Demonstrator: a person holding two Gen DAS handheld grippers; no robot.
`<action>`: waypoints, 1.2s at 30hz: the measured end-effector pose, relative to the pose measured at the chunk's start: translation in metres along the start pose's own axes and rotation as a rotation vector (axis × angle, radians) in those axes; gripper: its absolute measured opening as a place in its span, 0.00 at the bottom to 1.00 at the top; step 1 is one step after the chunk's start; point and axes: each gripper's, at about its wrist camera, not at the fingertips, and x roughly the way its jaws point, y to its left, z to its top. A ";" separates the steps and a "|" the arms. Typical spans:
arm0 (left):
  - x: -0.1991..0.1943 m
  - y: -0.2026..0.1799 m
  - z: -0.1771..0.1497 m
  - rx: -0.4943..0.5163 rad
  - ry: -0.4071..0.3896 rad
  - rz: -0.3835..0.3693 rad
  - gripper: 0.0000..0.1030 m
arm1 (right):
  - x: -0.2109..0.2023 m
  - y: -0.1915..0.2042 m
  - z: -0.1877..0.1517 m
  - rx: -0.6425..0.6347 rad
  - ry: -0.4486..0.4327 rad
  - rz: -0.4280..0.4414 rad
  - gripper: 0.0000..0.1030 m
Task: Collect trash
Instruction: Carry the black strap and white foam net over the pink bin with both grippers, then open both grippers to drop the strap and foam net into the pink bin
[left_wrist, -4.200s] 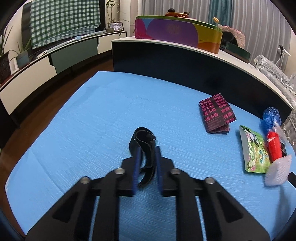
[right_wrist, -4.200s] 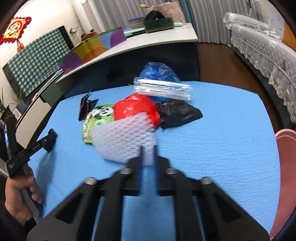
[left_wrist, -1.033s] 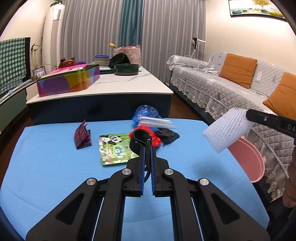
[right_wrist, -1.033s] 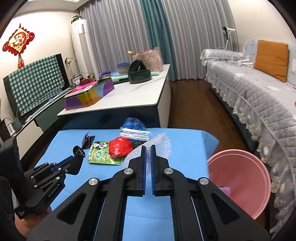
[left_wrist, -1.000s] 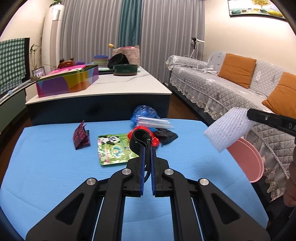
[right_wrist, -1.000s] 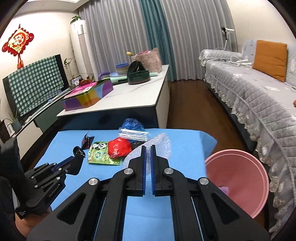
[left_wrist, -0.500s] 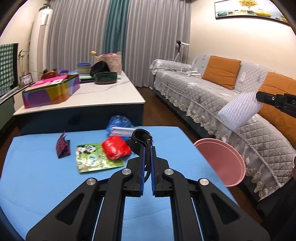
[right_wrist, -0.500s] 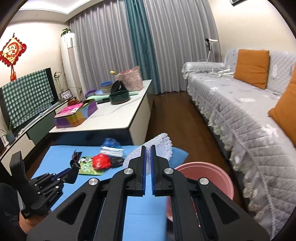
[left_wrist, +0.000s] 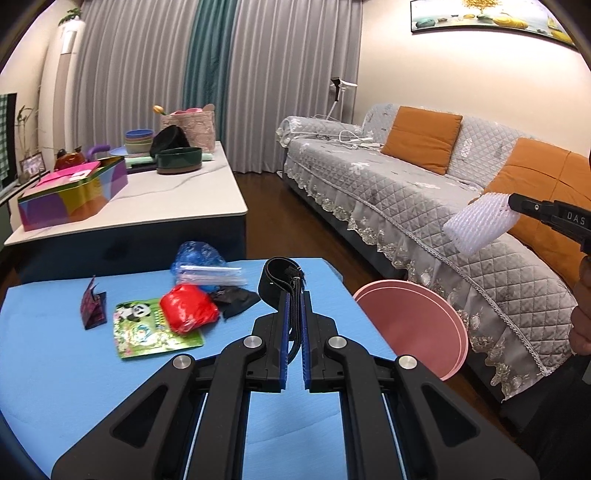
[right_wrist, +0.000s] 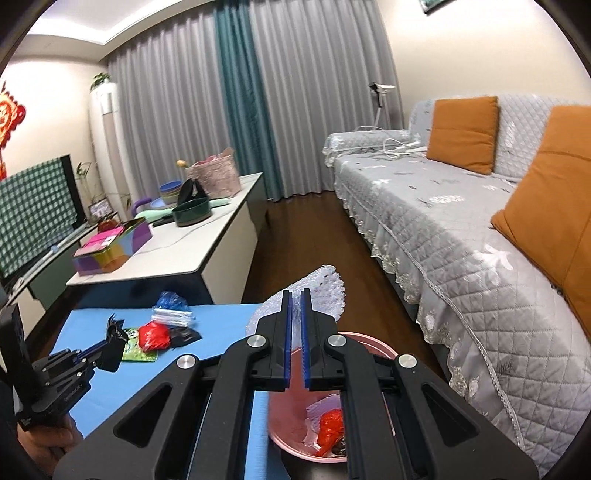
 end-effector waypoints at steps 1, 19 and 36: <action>0.001 -0.002 0.001 0.002 0.001 -0.002 0.05 | 0.000 -0.002 0.000 0.005 -0.003 -0.005 0.05; 0.039 -0.048 0.011 0.065 0.014 -0.072 0.05 | 0.017 -0.042 -0.005 0.055 0.019 -0.078 0.05; 0.072 -0.103 0.019 0.135 0.010 -0.216 0.05 | 0.038 -0.065 -0.008 0.100 0.050 -0.103 0.05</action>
